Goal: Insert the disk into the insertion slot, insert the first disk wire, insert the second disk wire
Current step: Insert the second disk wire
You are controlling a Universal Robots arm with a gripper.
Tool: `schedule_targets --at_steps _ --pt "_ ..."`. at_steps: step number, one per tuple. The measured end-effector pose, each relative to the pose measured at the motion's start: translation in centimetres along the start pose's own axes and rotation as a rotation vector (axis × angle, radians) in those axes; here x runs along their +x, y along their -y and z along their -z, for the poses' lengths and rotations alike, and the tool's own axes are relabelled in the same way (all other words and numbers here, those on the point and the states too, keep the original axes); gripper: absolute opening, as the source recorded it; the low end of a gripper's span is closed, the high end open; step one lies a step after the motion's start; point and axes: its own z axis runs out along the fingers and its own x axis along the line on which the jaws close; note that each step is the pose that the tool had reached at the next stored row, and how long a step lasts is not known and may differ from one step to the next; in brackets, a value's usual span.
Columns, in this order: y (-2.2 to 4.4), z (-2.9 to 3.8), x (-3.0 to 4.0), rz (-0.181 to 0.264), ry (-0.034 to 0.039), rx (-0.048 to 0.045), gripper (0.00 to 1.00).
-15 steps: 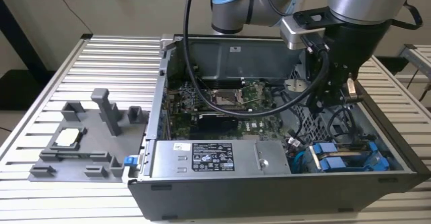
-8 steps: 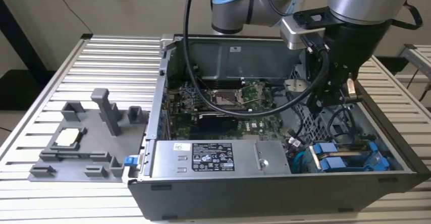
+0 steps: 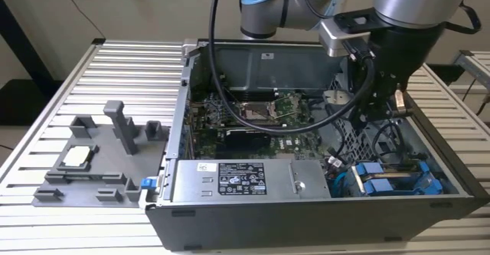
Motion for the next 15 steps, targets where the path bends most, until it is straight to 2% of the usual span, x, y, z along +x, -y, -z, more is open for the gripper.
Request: schedule_targets --at_steps 5,15 --pt "0.48 -0.06 0.75 0.0 0.0002 -0.0054 0.16" --pt "1.23 -0.16 2.86 -0.002 0.0007 -0.0166 0.16"
